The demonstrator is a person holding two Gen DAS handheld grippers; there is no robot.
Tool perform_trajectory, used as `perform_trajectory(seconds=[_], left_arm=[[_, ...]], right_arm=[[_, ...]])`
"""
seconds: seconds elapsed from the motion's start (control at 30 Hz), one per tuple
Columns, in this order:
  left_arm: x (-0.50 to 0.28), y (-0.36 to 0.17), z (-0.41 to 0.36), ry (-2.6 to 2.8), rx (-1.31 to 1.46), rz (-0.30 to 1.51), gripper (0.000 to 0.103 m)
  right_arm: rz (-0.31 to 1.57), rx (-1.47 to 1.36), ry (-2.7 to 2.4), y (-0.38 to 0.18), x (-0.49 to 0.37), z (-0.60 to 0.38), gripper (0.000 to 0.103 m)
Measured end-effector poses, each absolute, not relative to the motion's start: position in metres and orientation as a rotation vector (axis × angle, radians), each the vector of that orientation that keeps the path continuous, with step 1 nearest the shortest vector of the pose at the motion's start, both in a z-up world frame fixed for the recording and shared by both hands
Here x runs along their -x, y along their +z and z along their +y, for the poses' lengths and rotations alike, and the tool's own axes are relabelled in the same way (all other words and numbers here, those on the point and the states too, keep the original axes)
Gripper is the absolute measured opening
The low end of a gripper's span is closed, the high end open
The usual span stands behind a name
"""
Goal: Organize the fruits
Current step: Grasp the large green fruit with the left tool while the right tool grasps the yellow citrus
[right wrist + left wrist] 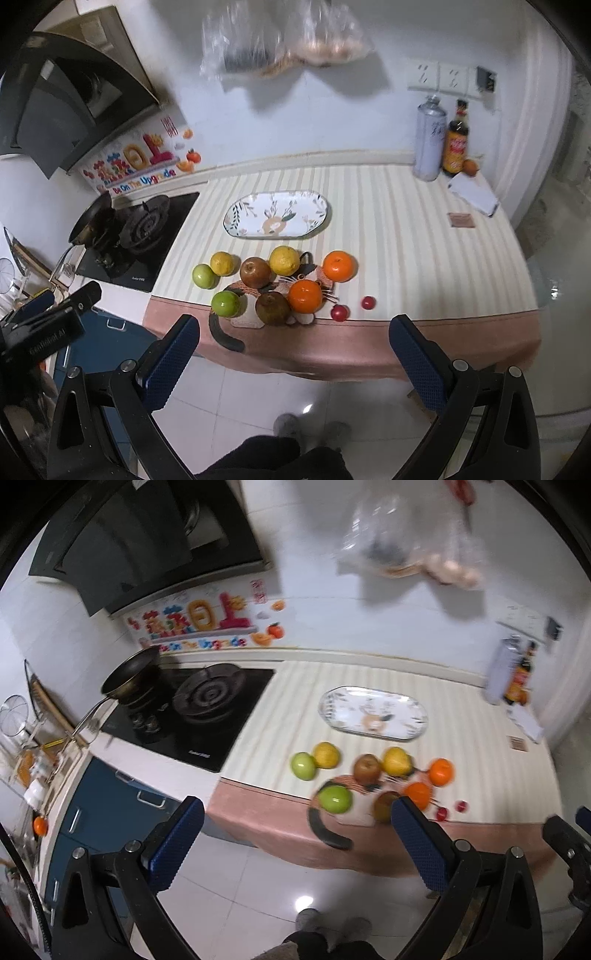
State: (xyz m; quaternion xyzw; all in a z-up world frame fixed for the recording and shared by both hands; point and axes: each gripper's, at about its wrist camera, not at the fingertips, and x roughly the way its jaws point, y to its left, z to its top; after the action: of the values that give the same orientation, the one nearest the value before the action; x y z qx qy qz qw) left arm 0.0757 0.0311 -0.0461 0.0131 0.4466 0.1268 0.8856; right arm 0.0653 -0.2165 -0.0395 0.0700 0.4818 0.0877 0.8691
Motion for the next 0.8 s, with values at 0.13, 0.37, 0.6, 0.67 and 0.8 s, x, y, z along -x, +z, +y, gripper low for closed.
perform_trajectory(seconds=[0.13,0.37,0.6,0.67,0.8], left_arm=[[-0.111,-0.077,0.057,0.297,-0.003,1.006,0.103],[-0.19,-0.148,0.109,0.287,0.046,1.187,0.103],[-0.271,-0.237,0.144,0.154,0.113,1.398,0.096],[-0.285,-0.26,0.146,0.113,0.127,1.443,0.094],[-0.304,-0.3,0.148,0.039,0.179,1.531,0.083]], right_arm=[[1.093,-0.164,0.174,-0.088,-0.11,-0.207,0.103],[1.271,-0.272,0.156,-0.179,-0.191,-0.184,0.102],[1.388,-0.338,0.092,-0.25,-0.268,-0.154,0.085],[1.407,-0.351,0.074,-0.263,-0.284,-0.152,0.084],[1.471,-0.384,0.022,-0.292,-0.313,-0.148,0.083]])
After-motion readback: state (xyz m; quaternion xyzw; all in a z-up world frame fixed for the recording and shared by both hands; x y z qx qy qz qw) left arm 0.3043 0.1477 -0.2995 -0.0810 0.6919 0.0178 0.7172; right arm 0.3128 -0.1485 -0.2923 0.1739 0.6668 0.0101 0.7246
